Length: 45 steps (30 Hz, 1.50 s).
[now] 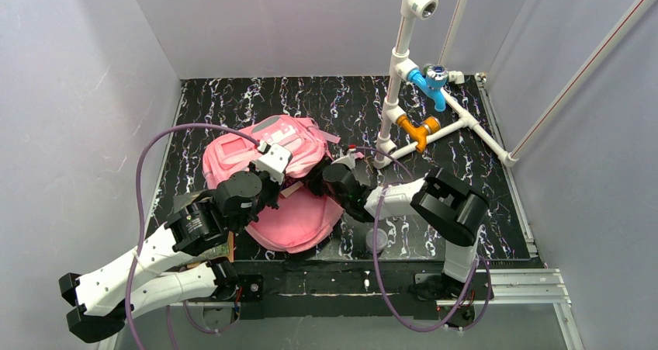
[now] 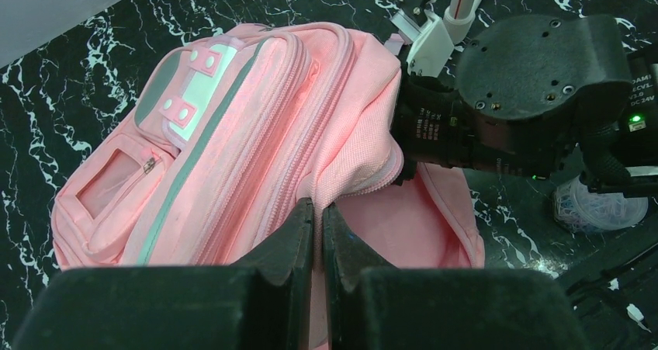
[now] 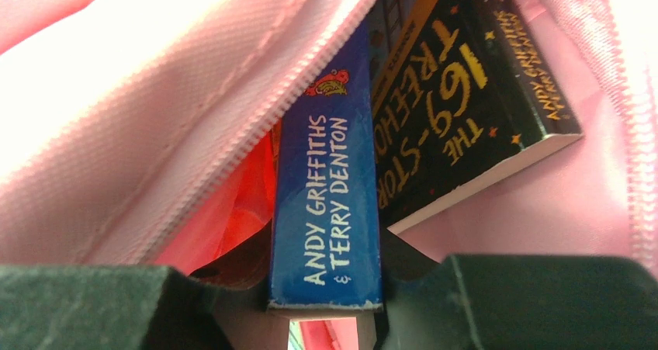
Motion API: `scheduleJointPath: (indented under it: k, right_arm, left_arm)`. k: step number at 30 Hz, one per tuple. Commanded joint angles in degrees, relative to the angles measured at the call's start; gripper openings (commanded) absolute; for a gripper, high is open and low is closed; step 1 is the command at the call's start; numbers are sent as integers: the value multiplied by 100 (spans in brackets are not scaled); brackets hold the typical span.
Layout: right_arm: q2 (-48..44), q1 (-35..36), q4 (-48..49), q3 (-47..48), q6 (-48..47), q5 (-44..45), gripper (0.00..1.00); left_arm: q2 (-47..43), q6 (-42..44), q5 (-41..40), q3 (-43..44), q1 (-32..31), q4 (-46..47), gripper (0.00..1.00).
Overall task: Pack the student bag
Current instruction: Place the book in the student bag.
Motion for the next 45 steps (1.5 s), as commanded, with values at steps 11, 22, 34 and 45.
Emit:
scheduleJointPath:
  k: [11,22,34,45]
  right_arm:
    - [610,-65,1066,322,486,1664,10]
    - [252,-106,363,-182,90,372,64]
    - [-335,-89,-382,-577,-284,-93,62]
    - [306,-113,355,269,-680,250,29]
  left_arm:
    - [-23,62,1,250,-8,210,0]
    - [-73,74,-105,146,-4,172,0]
    - [-146,88,-126,163,-4,71,0]
    - [-110,-50,-17,154,-3,-13,0]
